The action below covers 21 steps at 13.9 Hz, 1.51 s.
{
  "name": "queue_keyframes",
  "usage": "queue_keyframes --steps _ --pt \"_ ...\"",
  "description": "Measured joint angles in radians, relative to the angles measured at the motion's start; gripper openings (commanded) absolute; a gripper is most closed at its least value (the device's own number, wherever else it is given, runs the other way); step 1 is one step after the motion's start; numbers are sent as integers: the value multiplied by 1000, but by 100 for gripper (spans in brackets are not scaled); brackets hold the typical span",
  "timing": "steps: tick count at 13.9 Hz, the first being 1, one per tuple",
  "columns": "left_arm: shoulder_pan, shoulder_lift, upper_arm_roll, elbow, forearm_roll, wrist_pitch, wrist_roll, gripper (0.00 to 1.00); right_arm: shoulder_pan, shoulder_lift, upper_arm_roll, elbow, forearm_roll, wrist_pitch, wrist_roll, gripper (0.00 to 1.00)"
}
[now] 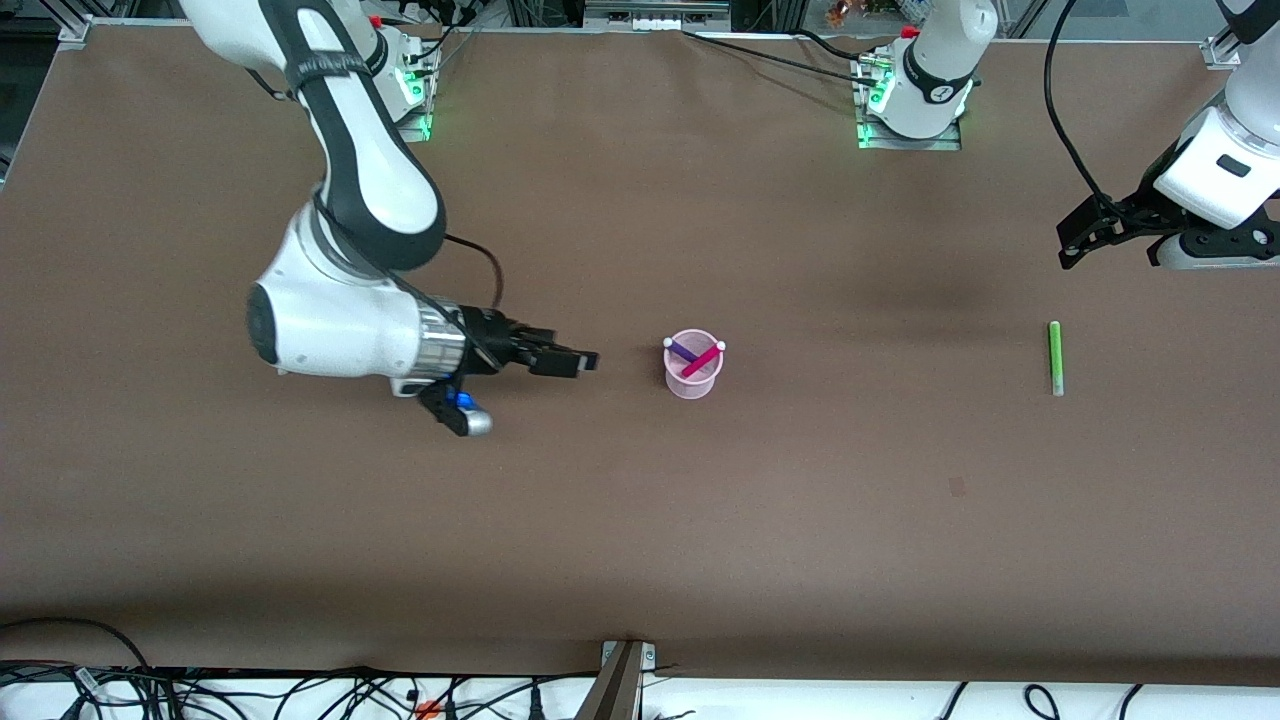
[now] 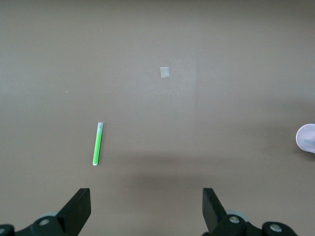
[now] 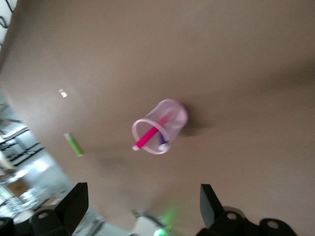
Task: Organize pens into pink holder with both arms
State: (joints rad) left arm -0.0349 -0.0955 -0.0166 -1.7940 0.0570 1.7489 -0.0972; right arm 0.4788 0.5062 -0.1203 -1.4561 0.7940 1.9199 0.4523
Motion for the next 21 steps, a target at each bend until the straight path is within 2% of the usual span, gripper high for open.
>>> queue_keyframes --steps 2,6,9,12,14,18,21 --pt "0 0 0 0 0 0 0 100 0 -63 -49 -19 -140 -95 -54 100" --pt "0 0 0 1 0 0 0 100 -2 -208 -130 -34 -359 -275 -156 100" --pt "0 1 1 2 0 0 0 100 -2 -362 -129 -99 -583 -314 -191 100" --pt "0 2 1 3 0 0 0 100 -19 -492 -87 -153 -779 -317 -250 100" --pt "0 2 1 3 0 0 1 100 -80 -529 -30 -165 -831 -317 -275 100" --pt "0 2 0 3 0 0 1 100 -168 -561 63 -194 -825 -336 -286 100" --pt "0 2 0 3 0 0 1 100 -190 -566 95 -197 -811 -338 -285 100"
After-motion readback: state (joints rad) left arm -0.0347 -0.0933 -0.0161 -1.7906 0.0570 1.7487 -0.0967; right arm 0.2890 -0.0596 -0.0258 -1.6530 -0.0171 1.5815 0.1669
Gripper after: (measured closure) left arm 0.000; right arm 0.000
